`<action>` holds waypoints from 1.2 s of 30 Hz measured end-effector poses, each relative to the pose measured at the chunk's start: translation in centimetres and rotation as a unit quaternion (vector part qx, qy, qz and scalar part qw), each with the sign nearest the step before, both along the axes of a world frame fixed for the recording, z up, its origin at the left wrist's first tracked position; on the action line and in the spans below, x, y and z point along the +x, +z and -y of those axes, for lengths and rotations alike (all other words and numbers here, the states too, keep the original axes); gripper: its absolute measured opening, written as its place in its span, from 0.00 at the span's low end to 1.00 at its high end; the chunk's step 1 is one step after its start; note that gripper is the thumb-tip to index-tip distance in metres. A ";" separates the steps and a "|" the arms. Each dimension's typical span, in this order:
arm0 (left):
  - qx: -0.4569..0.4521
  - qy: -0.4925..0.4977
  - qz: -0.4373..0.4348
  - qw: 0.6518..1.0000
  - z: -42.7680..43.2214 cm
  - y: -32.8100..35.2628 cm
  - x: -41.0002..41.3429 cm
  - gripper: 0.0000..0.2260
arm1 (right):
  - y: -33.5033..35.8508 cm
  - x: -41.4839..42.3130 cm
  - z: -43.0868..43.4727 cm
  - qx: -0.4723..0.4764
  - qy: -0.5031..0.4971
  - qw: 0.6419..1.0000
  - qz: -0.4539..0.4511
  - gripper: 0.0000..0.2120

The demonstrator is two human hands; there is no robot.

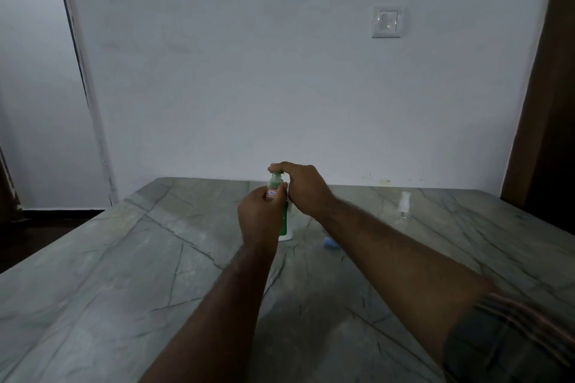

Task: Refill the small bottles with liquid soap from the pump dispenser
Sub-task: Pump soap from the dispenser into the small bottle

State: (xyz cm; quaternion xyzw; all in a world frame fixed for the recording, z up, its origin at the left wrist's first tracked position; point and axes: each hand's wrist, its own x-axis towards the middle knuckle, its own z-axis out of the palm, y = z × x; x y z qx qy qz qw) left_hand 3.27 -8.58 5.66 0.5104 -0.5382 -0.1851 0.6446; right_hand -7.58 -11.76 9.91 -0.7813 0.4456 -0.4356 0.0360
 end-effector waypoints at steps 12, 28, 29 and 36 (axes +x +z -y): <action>0.008 -0.007 -0.009 1.000 -0.2 -0.1 0.0 0.13 | -0.2 0.3 -0.5 0.013 -0.012 1.000 -0.010 0.25; 0.002 -0.005 -0.003 1.000 0.0 -0.4 0.0 0.13 | 1.3 -0.2 -0.1 0.015 0.004 0.999 -0.042 0.25; 0.001 -0.007 -0.007 1.000 0.1 -0.3 0.0 0.14 | 1.6 -0.2 -0.1 0.014 0.002 0.998 -0.054 0.25; 0.009 0.005 0.007 1.000 0.0 -0.5 -0.2 0.13 | -0.2 0.0 -0.4 0.026 -0.001 1.000 -0.012 0.26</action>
